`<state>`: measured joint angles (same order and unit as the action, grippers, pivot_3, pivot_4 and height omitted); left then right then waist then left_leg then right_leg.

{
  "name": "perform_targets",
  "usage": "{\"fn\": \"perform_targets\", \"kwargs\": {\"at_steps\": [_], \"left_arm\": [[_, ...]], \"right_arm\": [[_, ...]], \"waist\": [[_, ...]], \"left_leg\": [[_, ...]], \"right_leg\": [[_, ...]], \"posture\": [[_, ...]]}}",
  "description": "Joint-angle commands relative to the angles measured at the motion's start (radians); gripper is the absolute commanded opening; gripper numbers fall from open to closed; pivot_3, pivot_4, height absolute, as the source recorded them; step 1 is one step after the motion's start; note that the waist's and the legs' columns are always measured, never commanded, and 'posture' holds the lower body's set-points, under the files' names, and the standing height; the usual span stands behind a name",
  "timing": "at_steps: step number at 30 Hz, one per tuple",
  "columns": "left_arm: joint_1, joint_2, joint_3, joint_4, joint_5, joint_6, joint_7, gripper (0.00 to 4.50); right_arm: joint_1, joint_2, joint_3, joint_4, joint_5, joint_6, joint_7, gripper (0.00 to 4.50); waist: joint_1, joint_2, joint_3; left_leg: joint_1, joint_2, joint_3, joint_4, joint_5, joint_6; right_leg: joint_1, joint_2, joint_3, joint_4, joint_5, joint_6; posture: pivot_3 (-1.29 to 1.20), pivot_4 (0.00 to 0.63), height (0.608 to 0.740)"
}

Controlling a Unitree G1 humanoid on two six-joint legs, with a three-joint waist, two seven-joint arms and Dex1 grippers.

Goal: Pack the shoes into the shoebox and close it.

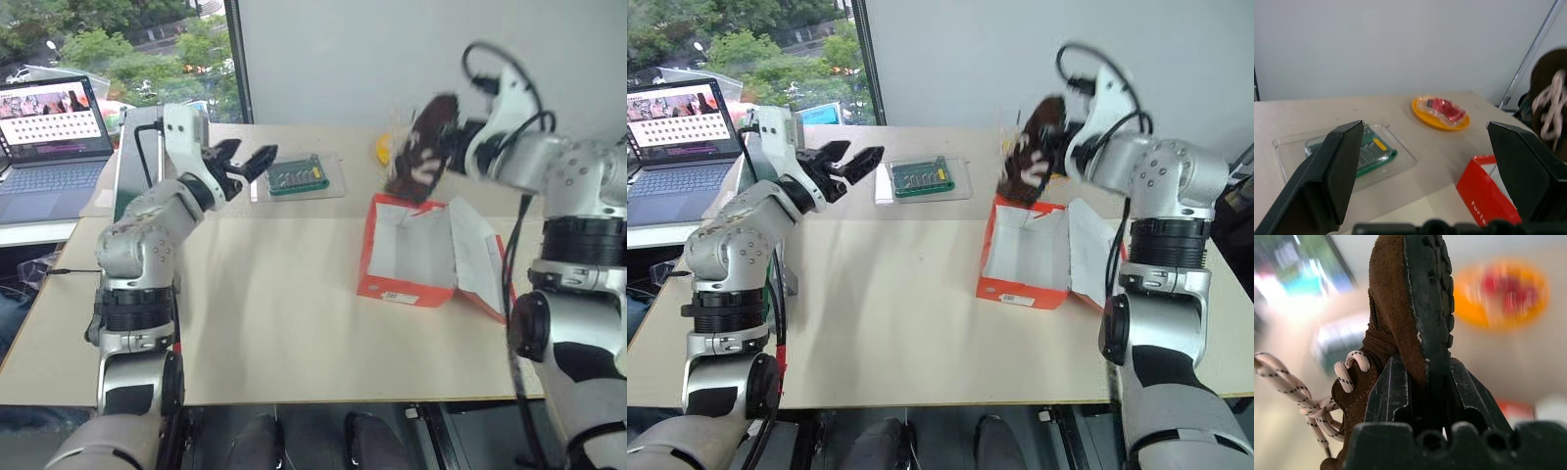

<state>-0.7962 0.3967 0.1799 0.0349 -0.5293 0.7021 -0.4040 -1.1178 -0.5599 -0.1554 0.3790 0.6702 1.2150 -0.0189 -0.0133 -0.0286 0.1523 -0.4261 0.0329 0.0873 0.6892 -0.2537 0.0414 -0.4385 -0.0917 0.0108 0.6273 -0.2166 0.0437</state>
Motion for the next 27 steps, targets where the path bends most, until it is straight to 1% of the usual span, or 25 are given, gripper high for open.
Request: {"fn": "perform_targets", "kwargs": {"at_steps": [1, 7, 9, 15, 21, 25, 27], "left_arm": [[0.0, -0.013, 0.001, -0.055, 0.002, -0.013, 0.012, 4.28], [0.03, -0.029, 0.009, -0.09, -0.003, -0.01, 0.036, 4.28], [0.04, -0.033, 0.009, -0.102, -0.003, -0.009, 0.045, 4.28], [0.081, -0.053, 0.014, -0.151, -0.004, -0.015, 0.078, 4.28], [0.13, -0.077, 0.018, -0.194, -0.006, -0.016, 0.111, 4.28], [0.141, -0.079, 0.026, -0.209, -0.01, -0.011, 0.128, 4.28], [0.146, -0.075, 0.03, -0.217, -0.012, -0.006, 0.132, 4.31]], "right_arm": [[0.004, -0.048, 0.041, 0.033, -0.068, 0.015, 0.086, 0.41], [0.012, -0.073, 0.105, 0.092, -0.14, 0.013, 0.224, 0.41], [0.027, -0.085, 0.144, 0.098, -0.185, -0.015, 0.259, 0.41], [0.077, -0.098, 0.245, 0.208, -0.303, -0.078, 0.384, 0.41], [0.077, -0.083, 0.28, 0.318, -0.387, -0.137, 0.461, 0.41], [0.073, -0.061, 0.287, 0.389, -0.44, -0.171, 0.469, 0.41], [0.065, -0.047, 0.285, 0.408, -0.457, -0.177, 0.476, 1.42]], "waist": [[0.0, 0.0, 0.0], [-0.001, 0.0, 0.0], [-0.003, 0.0, 0.0], [0.001, 0.0, 0.0], [0.0, 0.0, 0.0], [0.0, 0.0, 0.0], [0.0, 0.0, 0.0]], "left_leg": [[0.0, 0.0, 0.0, 0.0, 0.0, 0.0], [0.0, 0.0, 0.0, 0.0, 0.0, 0.0], [0.0, 0.0, 0.0, 0.0, 0.0, 0.0], [0.0, 0.0, 0.0, 0.0, 0.0, 0.0], [0.0, -0.001, 0.0, 0.002, 0.001, -0.001], [0.0, -0.001, 0.0, 0.003, 0.001, -0.001], [0.0, -0.001, 0.0, 0.003, 0.001, -0.001]], "right_leg": [[0.0, 0.0, 0.0, 0.0, 0.0, 0.0], [0.0, 0.0, 0.0, 0.0, 0.0, 0.0], [0.0, 0.0, 0.001, 0.0, 0.0, 0.0], [0.0, 0.0, 0.001, 0.0, 0.0, 0.0], [0.001, 0.0, 0.001, 0.0, 0.001, 0.001], [0.001, 0.0, 0.001, 0.0, 0.001, 0.001], [0.001, 0.0, 0.001, 0.0, 0.001, 0.001]], "posture": [[0.0, 0.15, 0.74], [0.0, 0.15, 0.74], [0.0, 0.15, 0.74], [0.0, 0.15, 0.74], [0.0, 0.15, 0.74], [0.0, 0.15, 0.74], [0.0, 0.15, 0.74]]}}
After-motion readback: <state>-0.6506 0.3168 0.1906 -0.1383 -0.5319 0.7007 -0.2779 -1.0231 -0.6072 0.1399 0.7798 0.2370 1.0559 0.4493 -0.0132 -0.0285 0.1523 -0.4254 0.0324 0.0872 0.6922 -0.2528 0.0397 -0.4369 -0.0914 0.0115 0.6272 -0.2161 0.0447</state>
